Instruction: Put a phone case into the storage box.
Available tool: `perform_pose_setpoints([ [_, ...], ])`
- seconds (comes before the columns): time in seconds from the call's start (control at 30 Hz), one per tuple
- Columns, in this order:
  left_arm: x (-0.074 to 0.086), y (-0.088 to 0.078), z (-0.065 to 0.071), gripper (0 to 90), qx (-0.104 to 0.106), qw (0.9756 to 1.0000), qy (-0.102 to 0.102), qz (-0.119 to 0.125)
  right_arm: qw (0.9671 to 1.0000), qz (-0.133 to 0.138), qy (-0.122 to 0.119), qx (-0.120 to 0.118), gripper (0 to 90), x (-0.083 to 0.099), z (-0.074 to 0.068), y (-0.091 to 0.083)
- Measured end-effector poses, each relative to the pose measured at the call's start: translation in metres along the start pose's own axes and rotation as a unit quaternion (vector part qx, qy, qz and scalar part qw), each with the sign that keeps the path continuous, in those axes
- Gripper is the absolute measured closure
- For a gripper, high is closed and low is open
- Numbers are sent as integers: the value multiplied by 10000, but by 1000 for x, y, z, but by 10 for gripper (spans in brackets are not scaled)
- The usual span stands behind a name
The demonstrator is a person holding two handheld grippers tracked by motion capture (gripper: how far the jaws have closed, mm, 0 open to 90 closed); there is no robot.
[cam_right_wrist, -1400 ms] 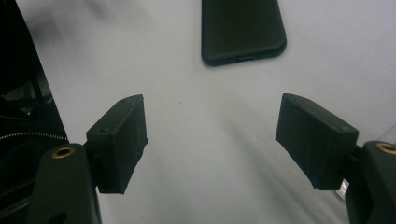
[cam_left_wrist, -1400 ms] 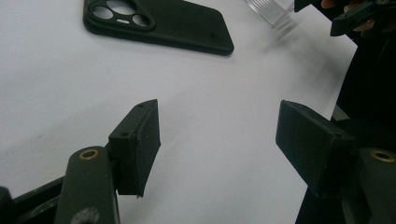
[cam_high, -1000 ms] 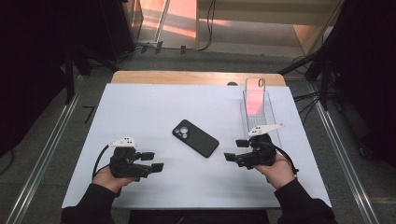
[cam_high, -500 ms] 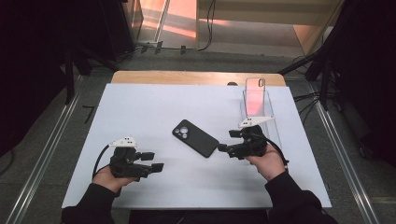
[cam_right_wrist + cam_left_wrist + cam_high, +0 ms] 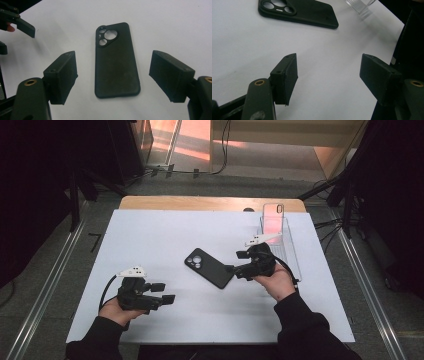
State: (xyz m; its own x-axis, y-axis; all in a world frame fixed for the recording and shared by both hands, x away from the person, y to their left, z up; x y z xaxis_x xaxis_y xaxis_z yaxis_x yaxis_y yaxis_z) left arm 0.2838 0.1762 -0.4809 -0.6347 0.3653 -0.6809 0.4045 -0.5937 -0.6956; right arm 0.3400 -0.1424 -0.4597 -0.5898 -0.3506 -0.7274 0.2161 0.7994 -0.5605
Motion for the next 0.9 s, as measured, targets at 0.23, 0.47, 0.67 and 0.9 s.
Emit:
perform_pose_setpoints([
  [0.23, 0, 0, 0, 307, -1, 10000, 0, -6, 9998, -125, 12, -142, 208, -9, 5, 13],
  [0.47, 0, 0, -1, 307, -6, 10000, 7, -3, 9994, -91, -90, -334, 0, -19, 5, 26],
  [0.67, 0, 0, -1, 307, -14, 10000, 4, 1, 9994, -202, -111, -272, 0, -23, 6, 35],
  [0.9, 0, 0, -1, 307, -4, 10000, -2, -5, 9992, -313, -132, -231, 1, -25, 10, 46],
])
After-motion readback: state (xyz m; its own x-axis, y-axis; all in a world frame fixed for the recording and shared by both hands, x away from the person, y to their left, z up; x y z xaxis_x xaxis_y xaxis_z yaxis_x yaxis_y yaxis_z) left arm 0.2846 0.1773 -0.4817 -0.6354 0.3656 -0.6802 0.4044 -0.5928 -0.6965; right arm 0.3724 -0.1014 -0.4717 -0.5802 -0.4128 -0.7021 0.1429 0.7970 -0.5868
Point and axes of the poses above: each handheld gripper's, and its own axes: y roughly forward along the jaws, x roughly out of its underside, z roughly to its right, the point moved 4 cm from there along y, roughly forward along the jaws, and after that the axes turned 14 degrees about -x, right-handed, at the moved point
